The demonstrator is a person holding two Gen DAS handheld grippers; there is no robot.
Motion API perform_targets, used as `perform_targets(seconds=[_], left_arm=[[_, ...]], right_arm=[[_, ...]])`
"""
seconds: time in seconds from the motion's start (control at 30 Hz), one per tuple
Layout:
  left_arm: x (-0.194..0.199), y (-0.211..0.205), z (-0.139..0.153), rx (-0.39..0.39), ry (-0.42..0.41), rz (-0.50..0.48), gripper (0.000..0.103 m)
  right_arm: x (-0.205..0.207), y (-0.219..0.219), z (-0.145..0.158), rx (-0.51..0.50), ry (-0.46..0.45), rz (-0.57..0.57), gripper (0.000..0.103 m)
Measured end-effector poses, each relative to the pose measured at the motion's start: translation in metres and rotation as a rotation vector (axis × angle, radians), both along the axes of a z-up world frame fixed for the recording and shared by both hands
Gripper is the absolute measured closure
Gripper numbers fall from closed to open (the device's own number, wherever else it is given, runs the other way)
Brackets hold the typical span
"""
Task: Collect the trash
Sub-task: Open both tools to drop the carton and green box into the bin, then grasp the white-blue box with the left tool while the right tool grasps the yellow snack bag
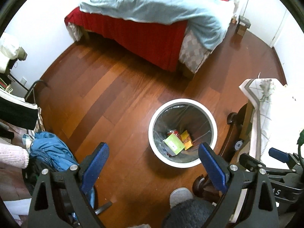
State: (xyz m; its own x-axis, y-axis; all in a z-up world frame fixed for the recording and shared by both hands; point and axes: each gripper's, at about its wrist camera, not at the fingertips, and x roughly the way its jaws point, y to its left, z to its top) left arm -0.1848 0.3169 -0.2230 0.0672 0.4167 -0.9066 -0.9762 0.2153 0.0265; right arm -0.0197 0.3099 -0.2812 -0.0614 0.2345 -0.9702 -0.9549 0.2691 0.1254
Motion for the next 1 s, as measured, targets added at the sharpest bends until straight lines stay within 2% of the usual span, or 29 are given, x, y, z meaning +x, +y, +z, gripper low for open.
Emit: perform_targets(seconds=[0.37, 0.47, 0.6, 0.77, 0.87, 1.0], left_arm=[[0.001, -0.056, 0.074, 0.141, -0.032, -0.023, 0.007], [0.006, -0.069, 0.088, 0.163, -0.026, -0.03, 0.007], [0.021, -0.088, 0.1, 0.191, -0.012, -0.043, 0.007], [0.067, -0.122, 0.09, 0.183, -0.05, -0.147, 0.007], [0.116, -0.144, 0.064, 0.116, -0.05, -0.264, 0.007], [0.177, -0.172, 0.023, 0.015, -0.038, -0.385, 0.007]], right_arm=[[0.012, -0.066, 0.096, 0.188, -0.002, -0.028, 0.002], [0.017, -0.086, 0.118, 0.246, 0.029, -0.044, 0.002], [0.033, -0.122, 0.14, 0.318, 0.127, -0.102, 0.002], [0.073, -0.188, 0.144, 0.36, 0.19, -0.249, 0.002], [0.111, -0.236, 0.13, 0.332, 0.18, -0.381, 0.002], [0.173, -0.307, 0.093, 0.231, 0.146, -0.582, 0.002]])
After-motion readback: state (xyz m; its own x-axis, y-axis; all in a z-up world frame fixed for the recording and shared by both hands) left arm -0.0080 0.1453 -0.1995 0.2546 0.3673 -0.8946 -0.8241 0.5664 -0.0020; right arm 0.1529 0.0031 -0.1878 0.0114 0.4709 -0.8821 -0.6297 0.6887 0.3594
